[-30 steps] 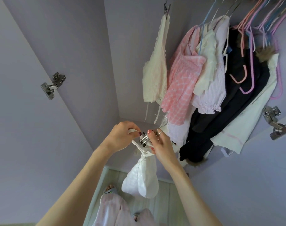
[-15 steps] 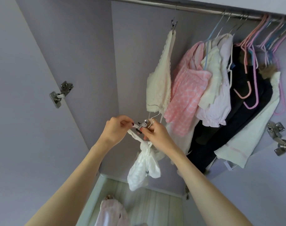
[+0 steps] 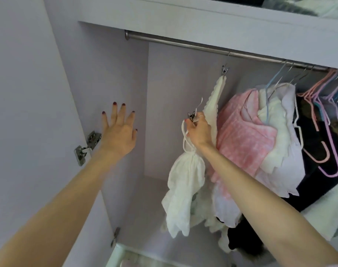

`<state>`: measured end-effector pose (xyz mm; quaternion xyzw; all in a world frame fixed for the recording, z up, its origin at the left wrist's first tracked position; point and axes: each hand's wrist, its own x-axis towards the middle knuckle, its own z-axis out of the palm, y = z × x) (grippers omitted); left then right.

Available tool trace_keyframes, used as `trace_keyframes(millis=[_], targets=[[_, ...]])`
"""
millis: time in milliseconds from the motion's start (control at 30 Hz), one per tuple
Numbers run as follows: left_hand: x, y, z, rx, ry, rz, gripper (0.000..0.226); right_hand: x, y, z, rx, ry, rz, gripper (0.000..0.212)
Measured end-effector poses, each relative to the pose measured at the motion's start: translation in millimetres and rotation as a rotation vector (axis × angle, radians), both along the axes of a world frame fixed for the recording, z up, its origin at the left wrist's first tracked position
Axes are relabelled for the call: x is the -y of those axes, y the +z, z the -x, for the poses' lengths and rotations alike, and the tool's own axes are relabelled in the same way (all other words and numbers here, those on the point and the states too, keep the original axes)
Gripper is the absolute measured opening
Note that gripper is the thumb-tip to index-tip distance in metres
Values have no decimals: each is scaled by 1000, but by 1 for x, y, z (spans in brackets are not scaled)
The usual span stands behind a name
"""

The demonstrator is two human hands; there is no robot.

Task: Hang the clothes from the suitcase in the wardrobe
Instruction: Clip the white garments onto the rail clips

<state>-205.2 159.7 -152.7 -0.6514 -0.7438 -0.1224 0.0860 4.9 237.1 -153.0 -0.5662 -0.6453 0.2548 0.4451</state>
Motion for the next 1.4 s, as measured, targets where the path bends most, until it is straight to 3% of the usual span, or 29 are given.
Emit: trace_keyframes(millis=[233,333,567,1000,1133,1233,1400], targets=[[-31,-5,31,-223,142,-162,63,-76,43,20,-70,-166,-113,17],[-40,-12,37,-250,213,-178,66,-102,60,23,-82,-268,-127,28],[-50,-19,41,-260,339,-181,70,-138,74,13,-108,-402,-144,30],[-51,-17,45,-331,373,-86,71,-143,76,10,106,-446,-326,33],[-51,-17,43,-327,375,-82,70,-141,82,9,221,-431,-308,35],[-52,-17,44,-330,383,-86,70,-146,97,7,201,-424,-281,33],[-51,-15,41,-325,388,-83,68,-157,102,-1,235,-415,-111,32]])
